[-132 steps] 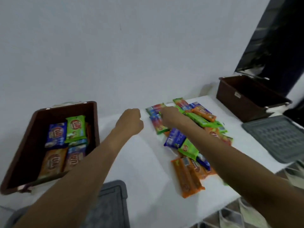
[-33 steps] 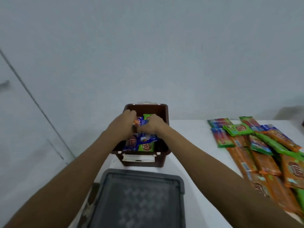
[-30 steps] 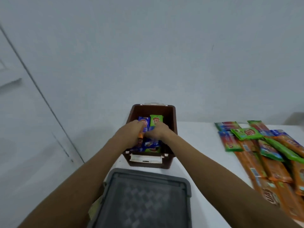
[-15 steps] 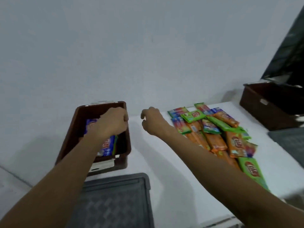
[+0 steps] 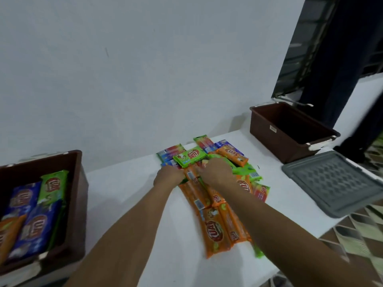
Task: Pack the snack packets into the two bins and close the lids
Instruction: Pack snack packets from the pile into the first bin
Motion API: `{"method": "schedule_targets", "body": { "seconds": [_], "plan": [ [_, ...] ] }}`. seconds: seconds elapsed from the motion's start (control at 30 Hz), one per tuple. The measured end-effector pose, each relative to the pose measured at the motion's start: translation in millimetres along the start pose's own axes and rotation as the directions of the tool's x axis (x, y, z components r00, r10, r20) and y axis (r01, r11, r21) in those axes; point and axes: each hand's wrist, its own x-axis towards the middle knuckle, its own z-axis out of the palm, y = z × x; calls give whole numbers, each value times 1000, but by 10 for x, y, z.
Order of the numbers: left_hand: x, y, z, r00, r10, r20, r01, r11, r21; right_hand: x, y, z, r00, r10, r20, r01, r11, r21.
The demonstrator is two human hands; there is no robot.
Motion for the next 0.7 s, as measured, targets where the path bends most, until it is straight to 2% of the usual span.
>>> {"method": "schedule_targets", "body": {
  "seconds": [0.07, 0.13, 0.23, 0.3, 0.4, 0.5, 0.6, 0.7],
  "plan": [
    [114, -12, 113, 998, -48, -50, 46, 998, -42, 49, -91, 58, 1000, 9, 28, -7, 996, -93],
    [152, -63, 162, 991, -113, -70, 103, 985, -138, 90, -114, 87, 996, 32, 79, -27, 998, -61],
    [18, -61, 30, 990, -126, 66, 142, 899, -414, 74, -104, -12, 969, -4, 246, -12, 998, 62],
    [-111, -94, -164, 993, -60, 106, 103, 878, -467, 4, -151, -158, 942, -50, 332, -4, 987, 158],
    [-412, -203, -735, 999, -3, 35, 18, 892, -453, -230, -432, -447, 913, -173, 369, 45, 943, 330],
    [-780, -410, -1497, 995, 20, -99, -56, 923, -381, -463, -983, -563, 897, -331, 292, 197, 892, 407],
    [-1012, -905, -2221, 933, 10, -361, -108, 962, -253, -726, -1771, -453, 830, -479, 285, 324, 830, 454],
    [-1013, -1483, -2695, 870, -25, -492, -46, 990, -132, -958, -2495, -235, 752, -598, 278, 433, 765, 476]
  ]
}}
